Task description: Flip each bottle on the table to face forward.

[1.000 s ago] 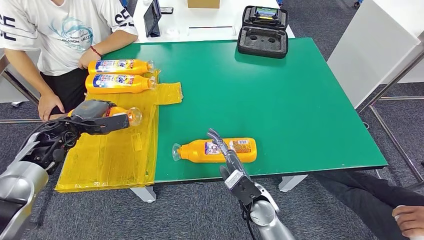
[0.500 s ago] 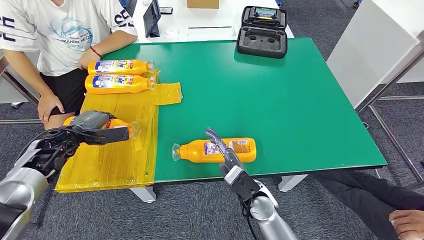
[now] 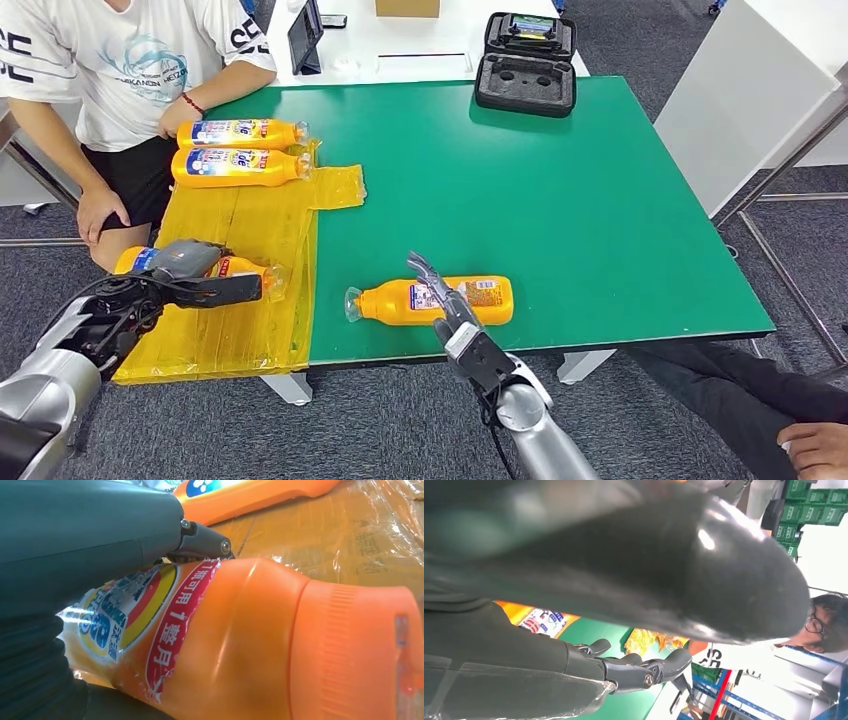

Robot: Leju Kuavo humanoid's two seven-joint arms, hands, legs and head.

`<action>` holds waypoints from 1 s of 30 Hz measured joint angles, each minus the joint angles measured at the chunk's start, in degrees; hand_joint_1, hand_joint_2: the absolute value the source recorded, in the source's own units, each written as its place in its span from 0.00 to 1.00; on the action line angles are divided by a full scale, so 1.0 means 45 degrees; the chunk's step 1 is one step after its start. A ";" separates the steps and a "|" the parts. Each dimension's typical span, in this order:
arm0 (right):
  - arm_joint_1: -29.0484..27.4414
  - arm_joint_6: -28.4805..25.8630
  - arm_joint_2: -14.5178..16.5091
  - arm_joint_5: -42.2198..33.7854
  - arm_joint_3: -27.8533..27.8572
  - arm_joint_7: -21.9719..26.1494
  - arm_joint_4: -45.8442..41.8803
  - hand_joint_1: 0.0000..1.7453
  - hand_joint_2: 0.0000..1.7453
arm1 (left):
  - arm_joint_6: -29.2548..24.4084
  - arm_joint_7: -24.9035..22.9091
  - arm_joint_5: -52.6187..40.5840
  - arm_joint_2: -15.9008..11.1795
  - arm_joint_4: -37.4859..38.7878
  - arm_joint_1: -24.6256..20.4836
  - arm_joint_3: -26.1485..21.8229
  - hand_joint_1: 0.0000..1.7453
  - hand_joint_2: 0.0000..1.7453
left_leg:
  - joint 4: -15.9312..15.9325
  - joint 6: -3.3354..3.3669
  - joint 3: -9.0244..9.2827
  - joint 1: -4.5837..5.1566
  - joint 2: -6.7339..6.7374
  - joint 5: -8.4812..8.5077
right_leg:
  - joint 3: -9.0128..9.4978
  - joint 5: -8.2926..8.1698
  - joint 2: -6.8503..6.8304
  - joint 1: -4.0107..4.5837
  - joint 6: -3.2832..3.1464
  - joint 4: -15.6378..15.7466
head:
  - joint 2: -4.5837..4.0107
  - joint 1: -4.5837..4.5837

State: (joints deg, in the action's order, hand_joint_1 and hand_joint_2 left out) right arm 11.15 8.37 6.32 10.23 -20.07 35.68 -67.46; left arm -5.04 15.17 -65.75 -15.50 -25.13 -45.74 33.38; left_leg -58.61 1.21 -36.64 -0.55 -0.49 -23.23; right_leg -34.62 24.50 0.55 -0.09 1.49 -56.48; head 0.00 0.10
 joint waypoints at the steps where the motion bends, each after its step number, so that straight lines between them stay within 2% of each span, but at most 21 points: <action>1: 0.0030 0.0002 0.0016 0.0002 -0.0001 -0.0004 0.0033 0.00 0.00 | 0.0001 0.0000 0.0012 0.0000 0.0004 0.0013 0.0000 0.64 1.00 | 0.0000 0.0000 0.0003 0.0000 0.0000 0.0000 | 0.0003 0.0000 0.0000 0.0000 0.0000 0.0000 | 0.0000 -0.0001; 3: 0.0092 0.0005 0.0035 0.0011 -0.0004 -0.0006 0.0101 0.00 0.00 | 0.0002 0.0000 0.0026 0.0000 0.0008 0.0044 0.0000 0.29 1.00 | 0.0000 0.0000 0.0012 0.0000 0.0000 0.0000 | 0.0012 0.0000 0.0000 0.0000 0.0000 0.0000 | 0.0000 -0.0001; 4: 0.0123 0.0005 0.0043 0.0015 -0.0004 -0.0007 0.0137 0.00 0.00 | 0.0005 0.0001 0.0034 0.0000 0.0008 0.0066 -0.0001 0.18 1.00 | 0.0000 0.0000 0.0017 0.0000 0.0000 0.0000 | 0.0017 0.0000 0.0000 0.0000 0.0000 0.0000 | 0.0000 -0.0002; 9: 0.0188 0.0005 0.0081 0.0018 -0.0010 -0.0007 0.0301 0.00 0.00 | 0.0055 0.0080 0.0170 0.0000 0.0018 0.0197 -0.0005 0.01 1.00 | 0.0000 0.0000 0.0025 0.0000 -0.0006 0.0001 | 0.0029 0.0000 -0.0004 0.0000 0.0000 0.0000 | 0.0000 -0.0001; 11: 0.0188 0.0004 0.0107 0.0018 -0.0012 -0.0007 0.0350 0.00 0.00 | 0.0074 0.0108 0.0183 0.0000 0.0022 0.0202 -0.0005 0.00 1.00 | 0.0001 0.0000 0.0028 0.0000 -0.0008 0.0001 | 0.0033 0.0000 -0.0006 0.0000 0.0000 0.0000 | 0.0000 -0.0001; 15: 0.0186 -0.0005 0.0124 0.0018 -0.0013 -0.0007 0.0372 0.00 0.00 | 0.0347 0.0273 0.0364 -0.0006 0.0031 0.0202 -0.0024 0.00 0.00 | 0.0001 0.0000 0.0035 0.0001 -0.0008 0.0000 | 0.0042 0.0000 -0.0005 0.0000 0.0000 0.0000 | 0.0000 -0.0004; 21: 0.0187 -0.0018 0.0132 0.0018 -0.0013 -0.0018 0.0385 0.00 0.00 | 0.1042 0.0883 0.0953 -0.0039 0.0092 0.0198 -0.0261 0.00 0.00 | 0.0002 0.0000 0.0051 0.0001 -0.0010 0.0000 | 0.0057 0.0001 -0.0006 -0.0001 -0.0001 0.0001 | 0.0000 -0.0004; 30: 0.0194 -0.0023 0.0136 0.0018 -0.0016 -0.0018 0.0404 0.00 0.00 | 0.1312 0.1071 0.1197 -0.0040 0.0101 0.0189 -0.0415 0.00 0.00 | 0.0002 0.0000 0.0063 0.0001 -0.0009 0.0000 | 0.0068 0.0001 -0.0005 -0.0001 -0.0001 0.0001 | 0.0000 -0.0003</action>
State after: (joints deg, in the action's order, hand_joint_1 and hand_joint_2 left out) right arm 12.02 8.27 6.93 10.32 -20.14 35.60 -65.64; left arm 0.87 19.99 -60.36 -15.68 -24.68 -44.89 31.51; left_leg -58.60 1.20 -36.35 -0.55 -0.53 -23.23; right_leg -34.31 24.50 0.53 -0.09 1.49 -56.47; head 0.00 0.09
